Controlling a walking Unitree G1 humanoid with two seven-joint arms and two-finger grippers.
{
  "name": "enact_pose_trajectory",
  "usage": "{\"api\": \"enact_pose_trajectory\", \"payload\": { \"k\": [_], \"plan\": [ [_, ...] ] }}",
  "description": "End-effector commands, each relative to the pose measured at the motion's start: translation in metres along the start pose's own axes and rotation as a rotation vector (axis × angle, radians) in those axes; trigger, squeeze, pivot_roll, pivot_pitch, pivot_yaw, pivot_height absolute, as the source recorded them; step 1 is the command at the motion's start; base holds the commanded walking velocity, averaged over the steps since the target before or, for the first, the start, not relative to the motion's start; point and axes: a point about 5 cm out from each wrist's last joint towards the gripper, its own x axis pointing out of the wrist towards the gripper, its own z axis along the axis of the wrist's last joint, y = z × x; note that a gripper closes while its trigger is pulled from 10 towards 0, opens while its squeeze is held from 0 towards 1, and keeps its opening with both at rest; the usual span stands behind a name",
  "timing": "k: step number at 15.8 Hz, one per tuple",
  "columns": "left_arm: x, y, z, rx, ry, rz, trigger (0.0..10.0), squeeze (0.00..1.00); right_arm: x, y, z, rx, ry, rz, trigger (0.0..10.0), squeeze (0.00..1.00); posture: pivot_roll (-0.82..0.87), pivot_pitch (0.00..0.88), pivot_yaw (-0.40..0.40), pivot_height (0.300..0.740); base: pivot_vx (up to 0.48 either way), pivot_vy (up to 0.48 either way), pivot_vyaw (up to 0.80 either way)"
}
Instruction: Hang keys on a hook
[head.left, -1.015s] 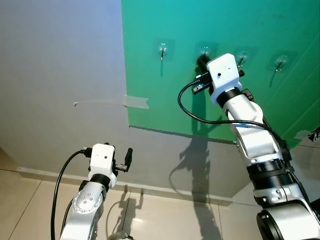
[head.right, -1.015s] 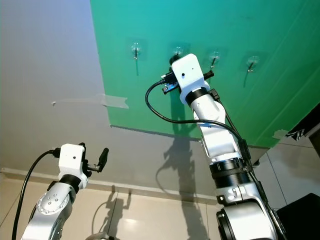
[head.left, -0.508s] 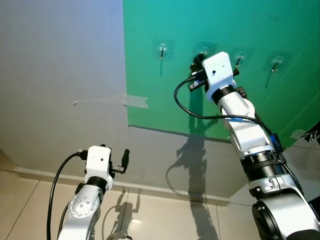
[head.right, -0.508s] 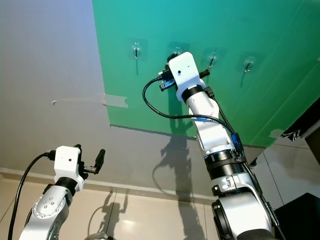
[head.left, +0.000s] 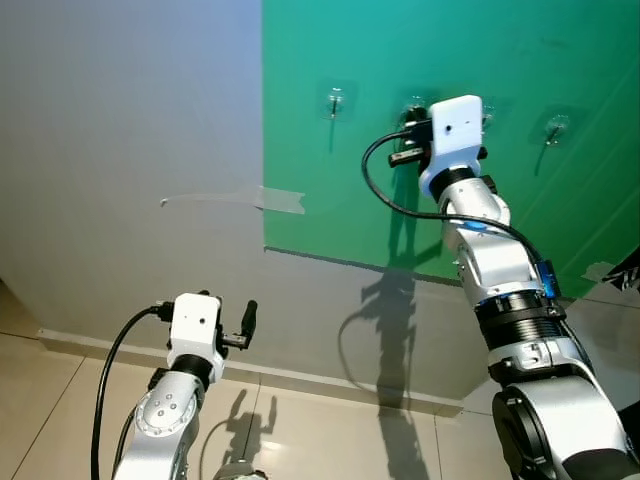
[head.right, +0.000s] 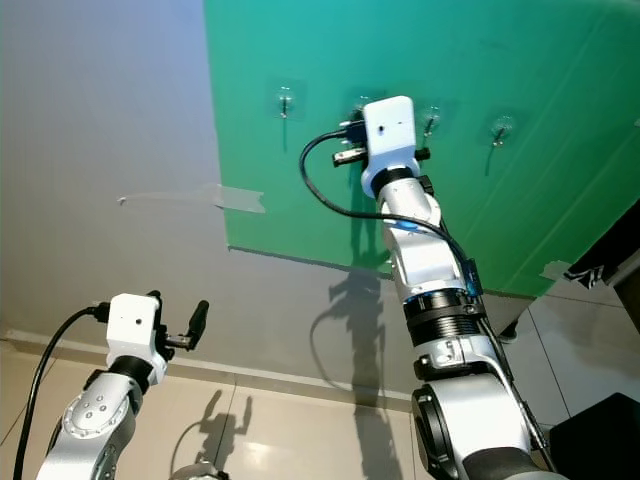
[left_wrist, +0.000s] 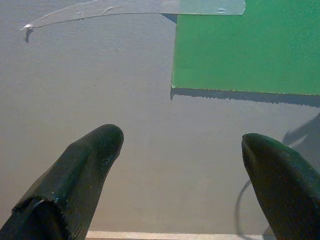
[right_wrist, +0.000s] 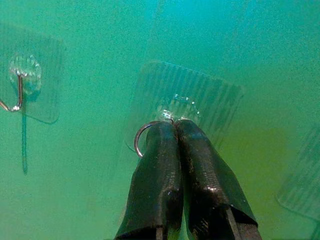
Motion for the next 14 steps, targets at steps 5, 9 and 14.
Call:
{"api": "enact_pose_trajectory", "payload": {
  "k": [5, 9, 14],
  "plan": [
    [-0.002, 0.001, 0.002, -0.005, 0.002, 0.007, 10.0, 0.00, -0.012, -0.007, -0.044, 0.150, 0.246, -0.062, 10.0, 0.00, 0.11, 0.000, -0.084, 0.740, 0.000, 0.000, 0.00],
    [-0.003, 0.003, 0.001, -0.008, 0.004, 0.010, 10.0, 0.00, -0.018, -0.008, -0.059, 0.260, 0.338, -0.116, 10.0, 0.00, 0.11, 0.000, -0.084, 0.740, 0.000, 0.000, 0.00],
    [-0.006, 0.004, 0.001, -0.006, 0.009, 0.010, 10.0, 0.00, -0.028, -0.004, -0.067, 0.194, 0.354, -0.128, 10.0, 0.00, 0.10, 0.000, -0.080, 0.740, 0.000, 0.000, 0.00]
  ]
}}
